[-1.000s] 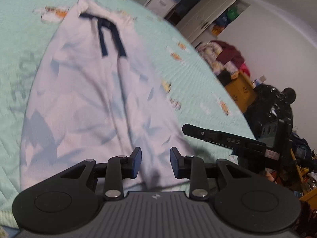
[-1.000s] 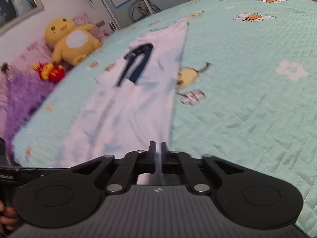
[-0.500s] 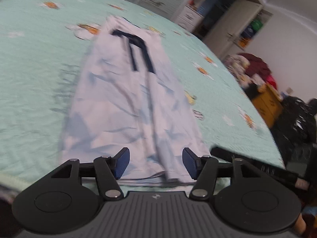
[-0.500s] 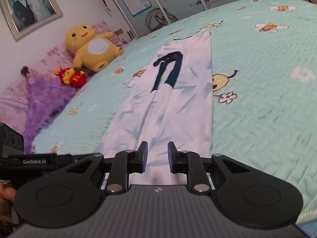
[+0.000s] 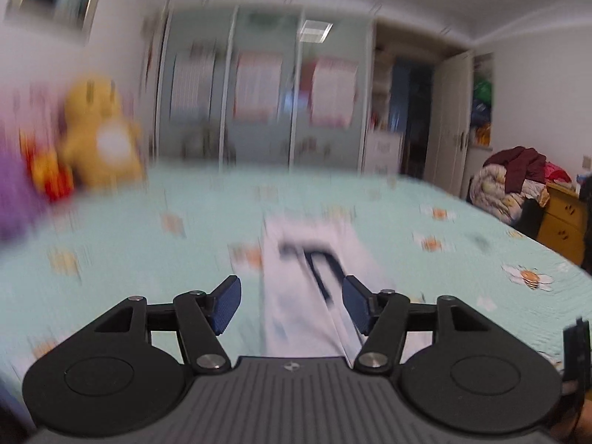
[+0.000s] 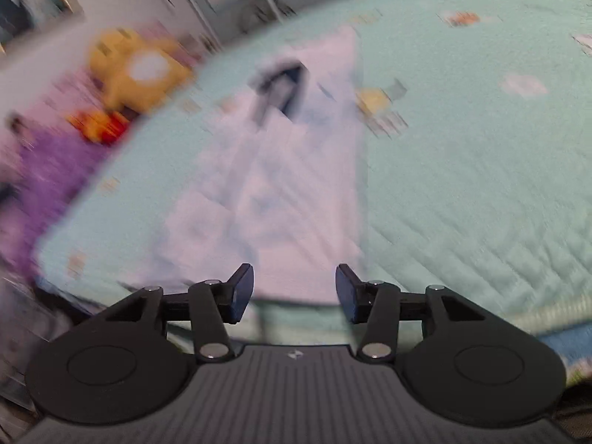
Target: Fold clothes
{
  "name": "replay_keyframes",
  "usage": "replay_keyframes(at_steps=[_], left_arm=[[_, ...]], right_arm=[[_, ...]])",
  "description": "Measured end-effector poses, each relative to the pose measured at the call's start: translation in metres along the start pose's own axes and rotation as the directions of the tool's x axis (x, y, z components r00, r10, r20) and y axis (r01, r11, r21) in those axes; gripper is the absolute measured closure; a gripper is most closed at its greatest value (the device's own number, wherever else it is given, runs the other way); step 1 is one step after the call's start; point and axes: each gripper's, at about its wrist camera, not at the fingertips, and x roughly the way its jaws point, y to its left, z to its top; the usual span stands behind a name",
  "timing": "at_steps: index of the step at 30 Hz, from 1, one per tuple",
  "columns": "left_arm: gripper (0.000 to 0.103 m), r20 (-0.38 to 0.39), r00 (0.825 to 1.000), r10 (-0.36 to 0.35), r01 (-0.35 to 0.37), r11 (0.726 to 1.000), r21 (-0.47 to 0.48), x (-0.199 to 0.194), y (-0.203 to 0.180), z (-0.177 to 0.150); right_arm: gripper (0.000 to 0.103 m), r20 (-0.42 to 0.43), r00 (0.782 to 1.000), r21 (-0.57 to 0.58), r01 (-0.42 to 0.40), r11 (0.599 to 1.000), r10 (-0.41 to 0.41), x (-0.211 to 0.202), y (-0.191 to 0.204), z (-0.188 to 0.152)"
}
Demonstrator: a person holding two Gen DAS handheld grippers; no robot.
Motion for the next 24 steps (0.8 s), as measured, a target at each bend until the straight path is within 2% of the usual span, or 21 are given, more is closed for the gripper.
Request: replay_keyframes(at_steps=[2, 3, 5, 8, 11, 12, 14, 15, 16, 18, 20, 21, 23, 24], left_arm=[[0.022, 0.112, 0.993, 0.046, -0.058, 0.993, 0.102, -0.02, -0.004, 0.013], [0.02, 0.149, 0.987, 0.06, -0.081, 0.987, 0.141, -0.027, -0.005, 0.019], [0.017, 0.154, 0.986, 0.059, -0.086, 0.98, 0.18, -0.029, -0.007, 0.028], [0.017, 0.107, 0.994, 0.014, -0.029, 0.989, 0.142, -0.02, -0.002, 0.038], [0.017, 0.036, 0.996, -0.082, 0.08, 0.996, 0.047, 0.008, 0.001, 0.039], [0.017, 0.013, 0.993, -0.117, 0.117, 0.993, 0.013, 0.018, 0.002, 0.04], [0.017, -0.04, 0.983, -0.182, 0.18, 0.983, -0.044, 0.049, -0.001, 0.036], [0.018, -0.067, 0.975, -0.211, 0.207, 0.976, -0.065, 0.068, -0.004, 0.033], [0.02, -0.092, 0.968, -0.236, 0.229, 0.97, -0.082, 0.089, -0.01, 0.03], [0.026, -0.131, 0.949, -0.288, 0.275, 0.955, -0.107, 0.131, -0.021, 0.022], [0.043, -0.158, 0.929, -0.334, 0.316, 0.94, -0.131, 0.179, -0.033, 0.013], [0.048, -0.171, 0.92, -0.353, 0.331, 0.932, -0.148, 0.204, -0.039, 0.008], [0.067, -0.195, 0.91, -0.365, 0.327, 0.923, -0.201, 0.255, -0.048, -0.003], [0.07, -0.207, 0.906, -0.37, 0.323, 0.918, -0.229, 0.281, -0.052, -0.009]], right_arm=[[0.056, -0.002, 1.0, 0.007, -0.007, 1.0, 0.007, -0.004, 0.002, -0.002], [0.056, -0.005, 1.0, 0.01, -0.013, 1.0, 0.013, -0.007, 0.003, -0.003], [0.056, -0.003, 1.0, 0.021, -0.024, 0.999, 0.024, -0.006, -0.001, -0.001], [0.056, 0.001, 0.999, 0.039, -0.04, 0.998, 0.04, -0.003, -0.008, 0.003], [0.058, 0.006, 0.998, 0.056, -0.057, 0.997, 0.057, 0.0, -0.015, 0.006], [0.061, 0.008, 0.998, 0.062, -0.062, 0.996, 0.062, 0.001, -0.017, 0.008], [0.076, 0.011, 0.997, 0.074, -0.073, 0.995, 0.073, 0.003, -0.022, 0.01], [0.081, 0.008, 0.996, 0.088, -0.088, 0.992, 0.088, 0.004, -0.024, 0.014], [0.09, 0.01, 0.994, 0.105, -0.109, 0.988, 0.109, 0.005, -0.027, 0.022], [0.092, 0.038, 0.991, 0.112, -0.129, 0.985, 0.125, 0.007, -0.032, 0.043], [0.092, 0.074, 0.99, 0.096, -0.124, 0.988, 0.117, 0.013, -0.037, 0.07], [0.092, 0.09, 0.99, 0.093, -0.121, 0.988, 0.113, 0.018, -0.041, 0.087], [0.092, 0.11, 0.987, 0.094, -0.123, 0.988, 0.113, 0.037, -0.052, 0.121], [0.092, 0.119, 0.986, 0.095, -0.125, 0.988, 0.113, 0.047, -0.057, 0.139]])
